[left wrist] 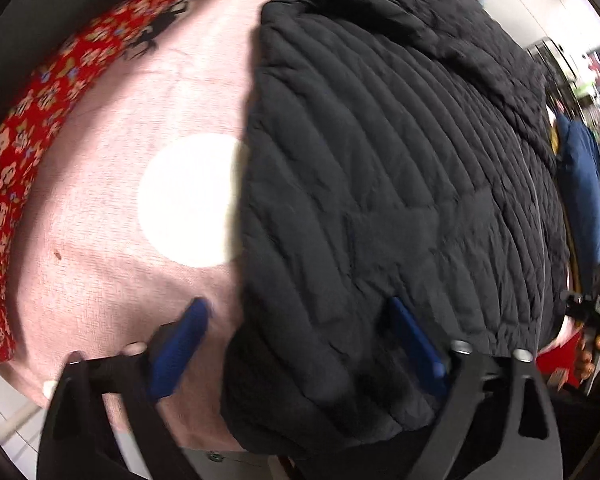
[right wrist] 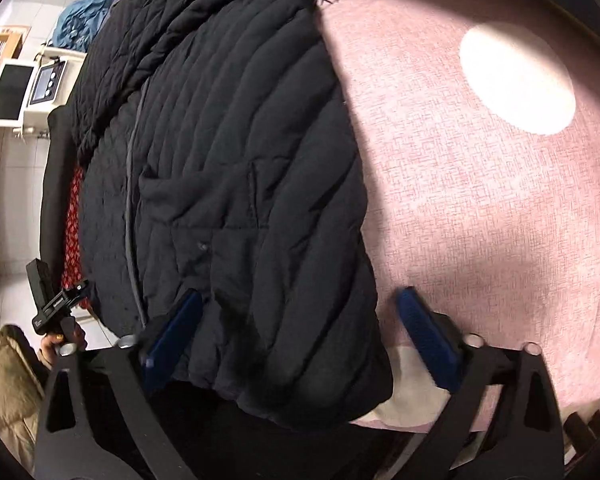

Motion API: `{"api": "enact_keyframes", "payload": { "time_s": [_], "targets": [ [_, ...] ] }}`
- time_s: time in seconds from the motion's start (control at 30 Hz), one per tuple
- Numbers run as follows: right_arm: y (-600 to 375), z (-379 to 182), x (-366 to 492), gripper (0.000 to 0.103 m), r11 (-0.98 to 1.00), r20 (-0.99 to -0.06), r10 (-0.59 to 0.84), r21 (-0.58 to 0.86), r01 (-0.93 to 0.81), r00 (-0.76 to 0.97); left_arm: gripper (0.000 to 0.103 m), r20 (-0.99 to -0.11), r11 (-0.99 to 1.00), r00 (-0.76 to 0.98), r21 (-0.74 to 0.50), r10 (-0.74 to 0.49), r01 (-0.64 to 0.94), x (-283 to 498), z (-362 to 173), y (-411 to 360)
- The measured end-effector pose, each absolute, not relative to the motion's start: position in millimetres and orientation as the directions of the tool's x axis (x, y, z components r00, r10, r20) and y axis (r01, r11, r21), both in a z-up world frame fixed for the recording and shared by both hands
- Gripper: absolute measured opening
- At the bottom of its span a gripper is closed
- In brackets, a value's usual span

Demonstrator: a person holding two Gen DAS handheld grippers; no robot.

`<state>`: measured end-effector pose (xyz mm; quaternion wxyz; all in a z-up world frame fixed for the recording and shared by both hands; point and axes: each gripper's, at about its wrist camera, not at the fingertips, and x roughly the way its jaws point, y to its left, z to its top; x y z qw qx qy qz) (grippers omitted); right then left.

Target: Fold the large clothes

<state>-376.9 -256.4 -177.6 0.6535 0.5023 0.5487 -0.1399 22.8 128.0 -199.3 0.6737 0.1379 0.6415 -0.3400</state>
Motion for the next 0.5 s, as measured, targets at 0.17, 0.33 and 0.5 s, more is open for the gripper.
{"api": "enact_keyframes", "payload": {
  "time_s": [0.17,0.33,0.5],
  "targets": [
    [-248.0,-174.4,-381.3,0.029,0.445,-0.809,0.451,0.570,0.690,0.377,0.040,-0.951,0.717,-0.123,-0.295,-0.283,0.632,15.2,-197.2,120.7],
    [-239.7,-152.5,-373.9,0.014,0.435,-0.777,0.459,0.619,0.654,0.431,0.012,-0.941,0.692,-0.158,-0.328,-0.299,0.644,17.2,-183.5,120.7],
    [-228.8,-132.3,-378.9,0.012,0.435,-0.751,0.493,0.650,0.624,0.438,0.008,-0.939,0.627,-0.196,-0.336,-0.284,0.703,0.8,-166.1,118.5]
  ]
}}
